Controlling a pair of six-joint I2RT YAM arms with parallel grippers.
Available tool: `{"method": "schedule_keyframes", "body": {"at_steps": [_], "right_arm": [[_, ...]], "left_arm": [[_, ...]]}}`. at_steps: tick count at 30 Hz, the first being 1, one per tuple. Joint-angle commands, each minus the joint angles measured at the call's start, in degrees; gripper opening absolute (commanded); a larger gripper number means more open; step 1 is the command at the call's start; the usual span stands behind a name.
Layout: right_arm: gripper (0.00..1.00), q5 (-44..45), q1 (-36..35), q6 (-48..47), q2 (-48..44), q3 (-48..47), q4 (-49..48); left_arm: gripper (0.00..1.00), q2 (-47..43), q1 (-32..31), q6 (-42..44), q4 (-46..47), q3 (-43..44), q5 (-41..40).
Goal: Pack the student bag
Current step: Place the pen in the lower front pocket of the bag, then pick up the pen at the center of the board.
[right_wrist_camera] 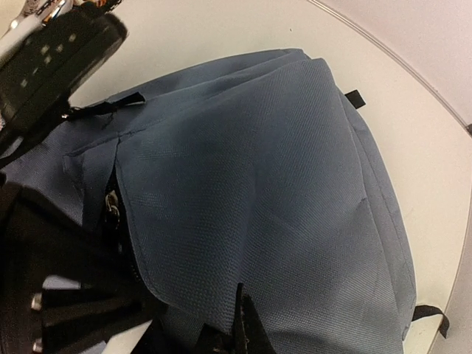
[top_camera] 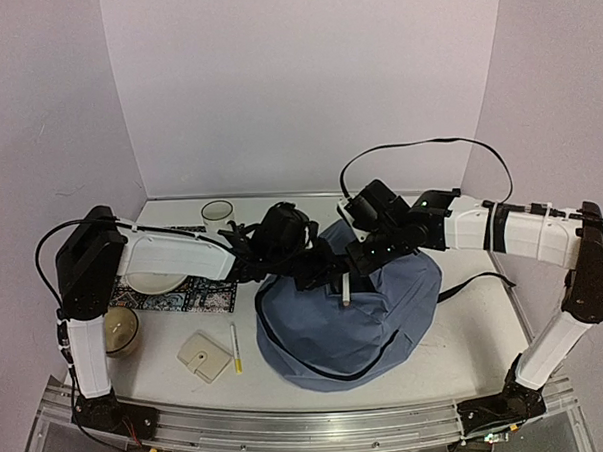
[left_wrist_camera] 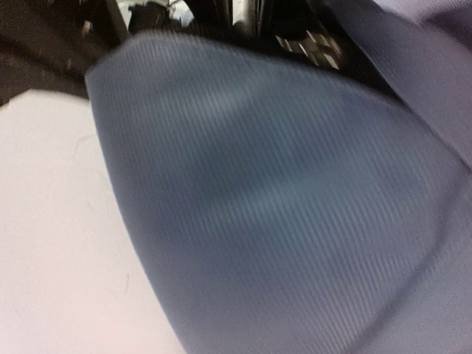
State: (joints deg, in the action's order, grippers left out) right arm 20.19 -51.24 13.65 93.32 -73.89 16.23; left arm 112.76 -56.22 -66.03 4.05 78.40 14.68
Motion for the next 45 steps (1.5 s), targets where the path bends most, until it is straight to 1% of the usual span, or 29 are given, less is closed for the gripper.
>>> {"method": "schedule_keyframes", "body": {"at_steps": [1,5,11,14,15,16,19,24,25,28,34,39,41,45], "right_arm": [[0.0,-3.8,-2.0,2.4,-3.5,-2.1,-1.3],[0.0,-5.6,-2.5,3.8,-3.8,-2.1,-1.3],[0.0,-7.1,-3.1,5.4,-3.4,-2.7,-1.4],[0.0,-6.7,-3.1,5.9,-3.0,-3.0,-1.4],[0.0,-6.4,-3.1,6.2,-3.1,-2.9,-1.4],[0.0,-5.7,-3.1,6.5,-3.1,-2.9,-1.4],[0.0,-3.3,-3.1,7.0,-3.4,-2.5,-1.3],[0.01,2.6,-3.1,7.3,-3.6,-1.7,-0.8],[0.01,3.5,-3.0,7.3,-3.5,-1.6,-0.6],[0.01,6.2,-2.7,7.3,-3.1,-1.5,0.4],[0.0,10.0,-0.8,6.9,-2.9,-0.2,1.7],[0.0,11.4,1.9,6.9,-3.9,2.0,1.9],[0.0,12.1,3.0,6.8,-4.6,2.9,2.0],[0.0,12.9,4.7,6.6,-6.0,4.1,2.1]], "left_arm": [[0.0,-0.1,0.8,-1.1,3.1,2.8,-8.9],[0.0,0.3,0.8,-2.2,5.0,2.8,-13.5],[0.0,3.4,0.7,-5.1,7.1,5.1,-15.4],[0.02,4.3,0.3,-7.5,12.0,4.5,-15.6],[0.04,4.4,0.2,-8.2,13.2,4.3,-15.6],[0.09,4.6,-0.2,-8.2,14.2,4.4,-15.6],[0.19,4.1,-1.0,-6.4,14.5,4.4,-15.9],[0.4,0.0,-1.5,-2.7,14.4,-0.3,-18.3],[0.43,-0.7,-1.5,-2.0,14.4,-1.2,-18.3],[0.48,-2.8,-1.7,0.1,14.3,-3.8,-18.1],[0.55,-9.4,-2.8,6.2,13.7,-8.8,-19.4],[0.6,-15.7,-3.1,9.9,10.5,-13.8,-22.4],[0.62,-18.3,-3.3,11.2,6.0,-14.8,-24.9],[0.64,-22.8,-3.9,13.8,-6.4,-15.5,-29.7]]}}
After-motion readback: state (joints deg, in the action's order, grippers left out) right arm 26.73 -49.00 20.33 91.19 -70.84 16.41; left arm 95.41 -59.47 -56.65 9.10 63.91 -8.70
